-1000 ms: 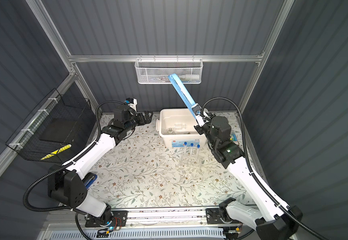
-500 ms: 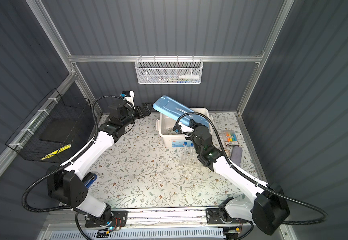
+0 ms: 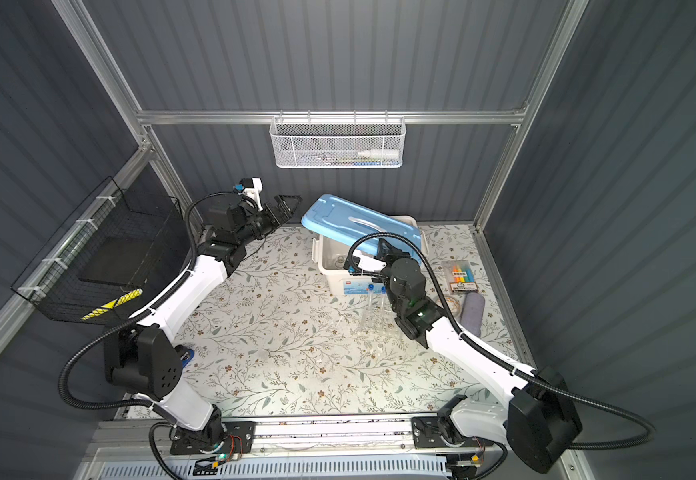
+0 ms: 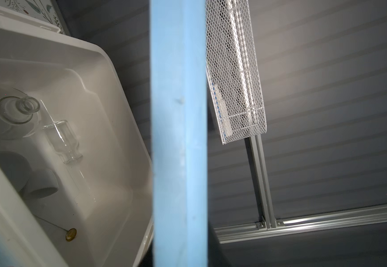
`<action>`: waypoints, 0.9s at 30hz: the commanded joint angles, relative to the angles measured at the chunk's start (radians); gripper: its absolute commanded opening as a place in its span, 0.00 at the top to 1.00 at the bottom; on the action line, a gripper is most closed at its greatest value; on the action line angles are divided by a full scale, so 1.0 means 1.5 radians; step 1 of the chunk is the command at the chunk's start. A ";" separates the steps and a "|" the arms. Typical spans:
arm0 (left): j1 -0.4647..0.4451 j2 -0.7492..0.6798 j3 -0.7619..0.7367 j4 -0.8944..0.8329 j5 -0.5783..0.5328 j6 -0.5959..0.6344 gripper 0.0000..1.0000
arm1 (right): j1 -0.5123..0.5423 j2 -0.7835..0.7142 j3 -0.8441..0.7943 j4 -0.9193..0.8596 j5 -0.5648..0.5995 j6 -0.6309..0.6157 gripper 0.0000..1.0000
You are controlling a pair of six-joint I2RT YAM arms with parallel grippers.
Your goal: Organize the chemistry lab equipment
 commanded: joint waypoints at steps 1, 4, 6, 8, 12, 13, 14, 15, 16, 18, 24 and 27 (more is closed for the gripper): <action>-0.003 0.025 0.026 -0.025 0.077 -0.035 0.01 | 0.002 0.003 -0.008 0.079 0.008 -0.022 0.80; -0.005 0.028 0.010 -0.014 0.087 -0.050 0.00 | 0.003 0.007 -0.010 0.083 0.006 -0.025 0.80; -0.006 0.028 -0.002 0.002 0.089 -0.059 0.01 | 0.002 0.009 -0.013 0.086 0.002 -0.028 0.80; -0.008 0.033 0.002 0.004 0.094 -0.062 0.00 | 0.002 0.012 -0.014 0.087 0.001 -0.030 0.80; -0.013 0.047 0.019 -0.004 0.101 -0.058 0.01 | 0.002 0.017 -0.018 0.089 -0.004 -0.034 0.80; -0.014 0.049 0.021 -0.004 0.104 -0.059 0.01 | 0.002 0.019 -0.018 0.090 -0.002 -0.035 0.80; -0.016 0.053 0.023 -0.001 0.108 -0.061 0.01 | 0.003 0.023 -0.018 0.092 -0.001 -0.035 0.80; -0.018 0.056 0.025 0.001 0.113 -0.065 0.02 | 0.003 0.025 -0.018 0.095 -0.001 -0.038 0.80; -0.021 0.061 0.028 0.002 0.117 -0.068 0.04 | 0.002 0.029 -0.017 0.100 0.000 -0.040 0.79; -0.028 0.073 0.035 0.004 0.134 -0.073 0.08 | 0.004 0.038 -0.013 0.110 0.001 -0.047 0.79; -0.036 0.086 0.029 0.025 0.152 -0.087 0.28 | 0.005 0.056 -0.001 0.131 0.004 -0.062 0.76; -0.037 0.086 0.017 0.034 0.156 -0.088 0.40 | 0.006 0.057 0.001 0.120 0.004 -0.059 0.74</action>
